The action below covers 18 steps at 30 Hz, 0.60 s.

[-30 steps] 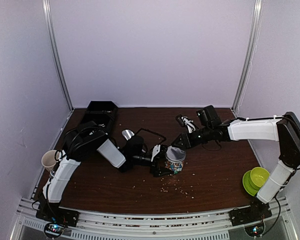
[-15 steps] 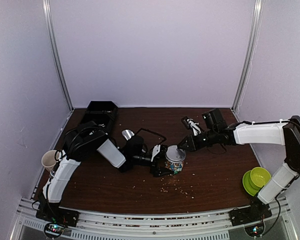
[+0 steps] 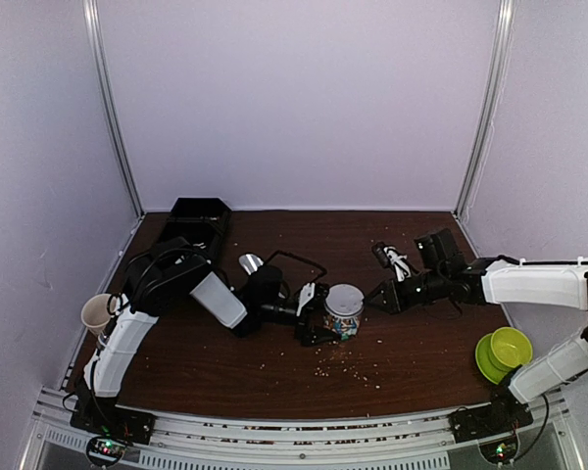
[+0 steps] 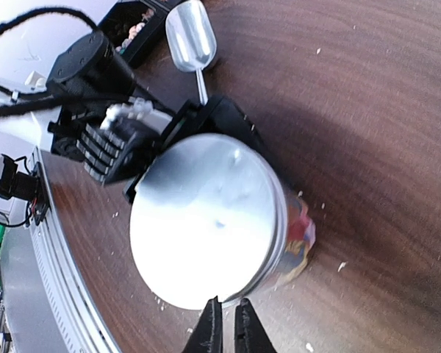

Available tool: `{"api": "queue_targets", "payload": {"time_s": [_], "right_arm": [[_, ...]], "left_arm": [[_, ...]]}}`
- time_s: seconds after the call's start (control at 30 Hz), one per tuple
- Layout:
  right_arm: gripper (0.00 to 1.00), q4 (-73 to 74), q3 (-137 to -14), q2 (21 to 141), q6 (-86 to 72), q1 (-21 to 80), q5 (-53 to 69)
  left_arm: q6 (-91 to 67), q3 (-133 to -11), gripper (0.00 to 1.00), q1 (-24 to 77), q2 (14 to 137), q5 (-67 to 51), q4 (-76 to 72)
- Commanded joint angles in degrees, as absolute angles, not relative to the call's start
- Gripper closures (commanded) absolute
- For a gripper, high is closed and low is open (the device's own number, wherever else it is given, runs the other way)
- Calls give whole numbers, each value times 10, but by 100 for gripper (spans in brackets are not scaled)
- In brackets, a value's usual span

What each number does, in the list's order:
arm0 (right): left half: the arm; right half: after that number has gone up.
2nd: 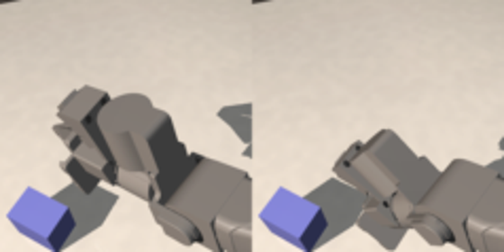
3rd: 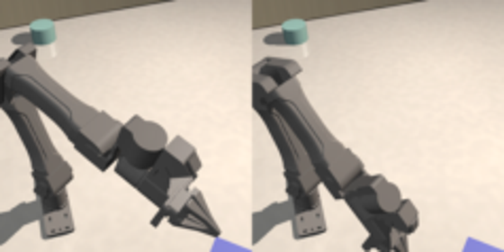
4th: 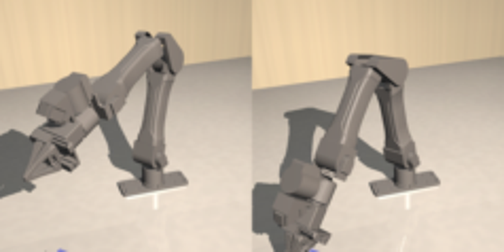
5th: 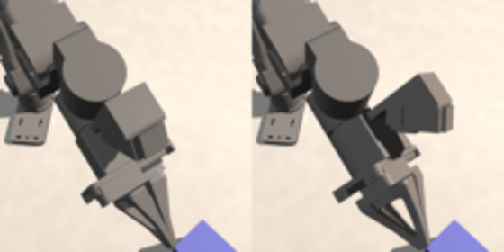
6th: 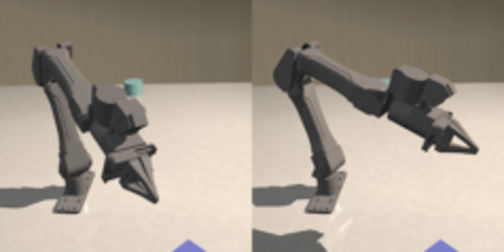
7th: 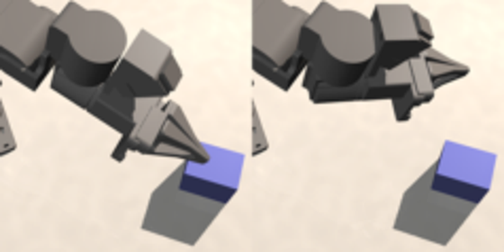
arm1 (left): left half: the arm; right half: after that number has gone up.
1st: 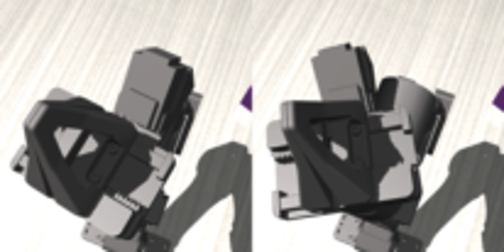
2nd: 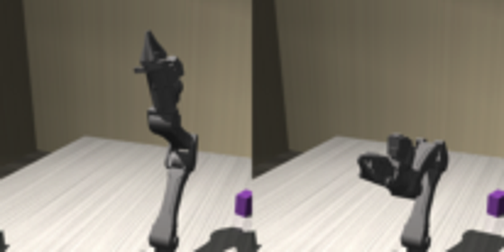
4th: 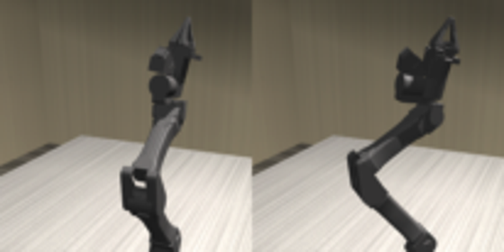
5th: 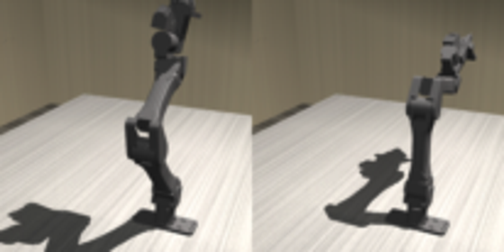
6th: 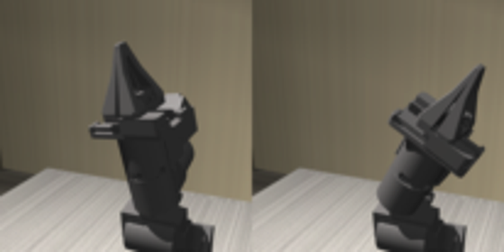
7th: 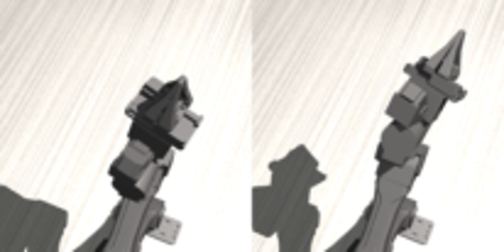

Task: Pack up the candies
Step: Screw the box lid onto the packing box.

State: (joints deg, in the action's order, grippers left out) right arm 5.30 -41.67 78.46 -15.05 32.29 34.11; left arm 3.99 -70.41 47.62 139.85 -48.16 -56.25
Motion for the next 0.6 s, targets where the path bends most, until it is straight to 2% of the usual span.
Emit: {"api": "queue_targets", "payload": {"time_s": [0.0, 0.27, 0.57], "right_arm": [[92, 90, -398, 747, -160, 332, 341], [77, 108, -439, 717, -142, 331, 270], [71, 92, -581, 861, -136, 322, 298]], "left_arm": [[41, -704, 12, 466, 1420, -449, -501], [44, -697, 12, 466, 1417, -452, -508], [54, -692, 12, 466, 1414, -445, -505]]}}
